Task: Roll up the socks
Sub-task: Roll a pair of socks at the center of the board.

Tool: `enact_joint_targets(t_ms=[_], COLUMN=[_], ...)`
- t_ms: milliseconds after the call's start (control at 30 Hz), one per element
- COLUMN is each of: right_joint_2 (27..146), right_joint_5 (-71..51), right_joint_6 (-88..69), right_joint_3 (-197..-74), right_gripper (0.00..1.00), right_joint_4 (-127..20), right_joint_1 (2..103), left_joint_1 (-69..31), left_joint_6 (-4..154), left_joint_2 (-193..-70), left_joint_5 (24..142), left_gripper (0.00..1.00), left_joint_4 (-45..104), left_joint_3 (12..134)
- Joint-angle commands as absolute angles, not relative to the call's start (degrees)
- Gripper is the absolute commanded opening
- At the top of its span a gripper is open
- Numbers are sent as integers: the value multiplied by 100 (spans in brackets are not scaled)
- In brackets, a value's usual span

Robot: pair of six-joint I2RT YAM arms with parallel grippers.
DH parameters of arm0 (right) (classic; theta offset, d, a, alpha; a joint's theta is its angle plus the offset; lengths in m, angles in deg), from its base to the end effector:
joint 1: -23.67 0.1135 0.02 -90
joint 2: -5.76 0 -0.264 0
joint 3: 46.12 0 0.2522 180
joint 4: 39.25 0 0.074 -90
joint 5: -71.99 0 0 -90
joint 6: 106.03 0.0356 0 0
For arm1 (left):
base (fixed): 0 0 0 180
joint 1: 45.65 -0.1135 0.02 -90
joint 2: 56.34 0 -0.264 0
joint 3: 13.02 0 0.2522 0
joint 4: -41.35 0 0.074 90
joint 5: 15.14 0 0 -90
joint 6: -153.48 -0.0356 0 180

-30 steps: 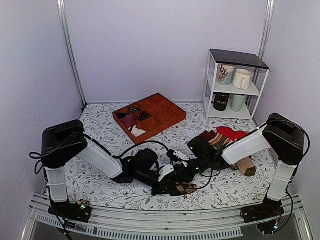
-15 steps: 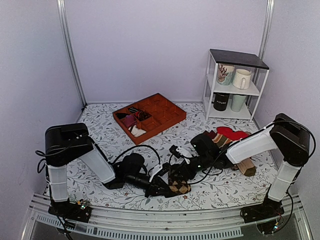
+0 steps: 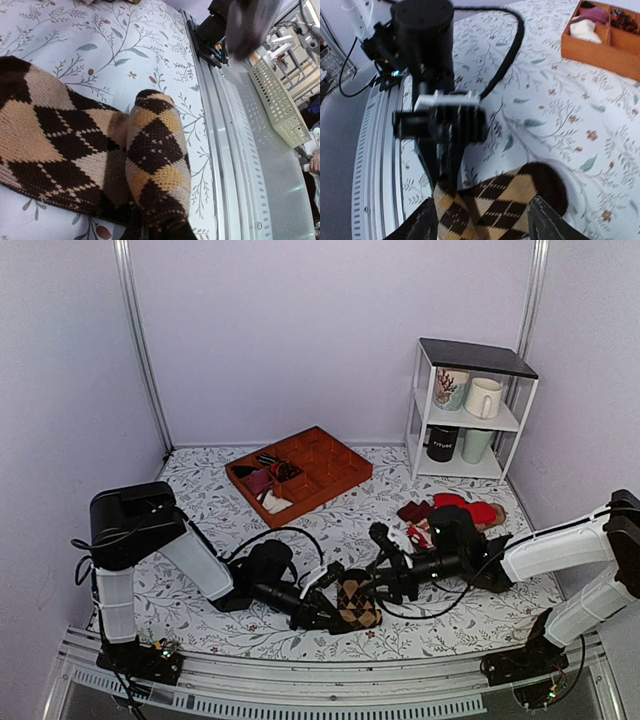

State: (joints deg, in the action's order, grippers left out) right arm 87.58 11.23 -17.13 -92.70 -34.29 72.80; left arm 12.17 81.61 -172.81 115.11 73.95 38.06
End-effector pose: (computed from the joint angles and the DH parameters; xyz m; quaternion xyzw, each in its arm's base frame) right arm 0.1695 0.2225 0.1763 -0.4700 0.7065 0.3960 0.3510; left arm 0.1551 -0.2897 0.0657 0.4348 0.7195 -0.5147 0.1685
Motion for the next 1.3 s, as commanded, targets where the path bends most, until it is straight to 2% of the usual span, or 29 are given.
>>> enact_joint_targets(t_ms=[0, 167, 367, 767, 867, 967, 1067, 1133, 1267], right_joint_2=[8598, 8466, 8772, 9636, 9772, 9807, 9868, 9902, 10042], right_joint_5=[1588, 1124, 400, -82, -184, -278, -342, -258, 157], right_joint_6=[-2143, -2476, -2975, -3072, -2969, -2805, -2630, -2496, -2091], right_joint_3=[-8409, -8011, -8319, -8724, -8766, -8792, -8820, -8791, -8795], right_gripper=[67, 70, 70, 68, 60, 42, 28, 23, 20], right_joint_4=[-2512, -2080, -2446, -2768, -2792, -2898, -3071, -3128, -3263], right_joint_1=[7549, 7807, 8255, 8624, 8665, 8668, 8669, 8662, 8536], left_joint_1=[1105, 1048, 1032, 1019, 1014, 1014, 1001, 1005, 1002], left_joint_6=[8255, 8235, 8244, 8198, 8191, 8163, 8146, 8086, 7862], left_joint_2=[-18034, -18071, -18045, -18037, -18027, -18030, -18006, -17939, -17429], left_joint_5=[11133, 11190, 11221, 11264, 11265, 11265, 11231, 11195, 10743], left_gripper=[0, 0, 0, 0, 0, 0, 0, 1, 16], left_joint_4=[5266, 5087, 5059, 5052, 5057, 5061, 5105, 5147, 5245], left_joint_3=[3528, 3617, 3702, 3712, 3712, 3725, 3748, 3764, 3711])
